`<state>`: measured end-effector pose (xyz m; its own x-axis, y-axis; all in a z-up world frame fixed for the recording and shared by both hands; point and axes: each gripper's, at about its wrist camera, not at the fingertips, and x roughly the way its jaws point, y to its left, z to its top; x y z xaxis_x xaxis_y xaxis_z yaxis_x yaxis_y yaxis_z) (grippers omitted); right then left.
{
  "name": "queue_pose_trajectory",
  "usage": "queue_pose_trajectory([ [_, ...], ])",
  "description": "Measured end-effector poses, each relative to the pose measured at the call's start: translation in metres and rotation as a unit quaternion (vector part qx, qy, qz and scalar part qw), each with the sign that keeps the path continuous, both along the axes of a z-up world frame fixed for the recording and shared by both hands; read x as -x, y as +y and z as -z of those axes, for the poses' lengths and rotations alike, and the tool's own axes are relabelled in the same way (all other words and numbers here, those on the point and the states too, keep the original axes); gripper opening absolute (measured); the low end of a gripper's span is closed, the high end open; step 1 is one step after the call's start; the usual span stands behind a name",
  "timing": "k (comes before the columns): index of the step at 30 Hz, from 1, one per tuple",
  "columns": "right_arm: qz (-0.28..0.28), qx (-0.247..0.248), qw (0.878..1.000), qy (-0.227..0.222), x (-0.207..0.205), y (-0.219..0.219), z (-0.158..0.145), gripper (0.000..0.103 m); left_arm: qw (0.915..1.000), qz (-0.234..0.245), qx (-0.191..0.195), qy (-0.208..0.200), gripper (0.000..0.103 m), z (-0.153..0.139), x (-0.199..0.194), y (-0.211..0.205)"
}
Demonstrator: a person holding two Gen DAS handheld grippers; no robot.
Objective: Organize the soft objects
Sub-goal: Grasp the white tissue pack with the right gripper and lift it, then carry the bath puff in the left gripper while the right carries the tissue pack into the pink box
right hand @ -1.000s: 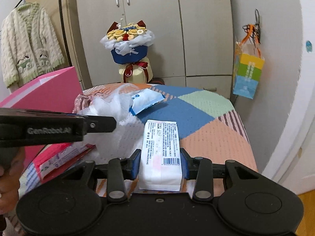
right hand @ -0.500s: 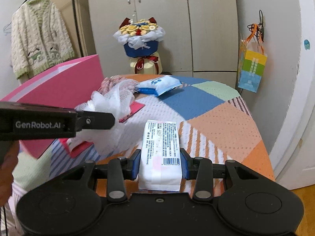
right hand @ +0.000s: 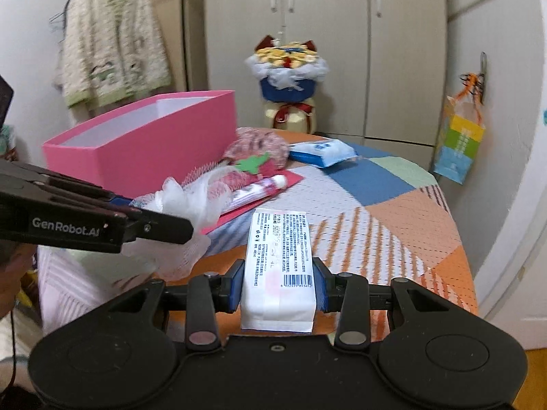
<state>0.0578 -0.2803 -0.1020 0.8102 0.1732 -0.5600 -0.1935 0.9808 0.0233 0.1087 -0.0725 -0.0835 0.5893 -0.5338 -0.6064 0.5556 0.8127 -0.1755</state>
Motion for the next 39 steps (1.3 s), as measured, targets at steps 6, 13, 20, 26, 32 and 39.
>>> queue_pose_trajectory([
  [6,-0.066,0.01,0.998,0.023,0.008,0.018,-0.019,0.045,0.9983,0.02,0.006,0.054,0.027,-0.01,0.014,0.042],
  [13,-0.164,0.011,0.986,0.028,0.009,0.053,-0.052,0.045,0.9984,0.003,-0.008,0.056,0.027,-0.042,0.03,0.092],
  [20,-0.218,0.001,0.976,0.015,-0.004,0.084,-0.088,0.045,0.9995,-0.023,-0.018,-0.007,0.027,-0.084,0.035,0.127],
  [26,-0.231,-0.013,0.973,-0.01,-0.028,0.109,-0.109,0.045,0.997,-0.056,-0.014,-0.051,0.027,-0.102,0.01,0.149],
  [32,-0.244,-0.033,0.969,-0.009,-0.073,0.136,-0.114,0.045,0.993,-0.101,-0.027,-0.055,0.027,-0.1,-0.038,0.165],
  [39,-0.232,0.001,0.973,0.007,-0.127,0.172,-0.105,0.045,0.9845,-0.139,-0.082,-0.07,0.027,-0.084,-0.086,0.17],
])
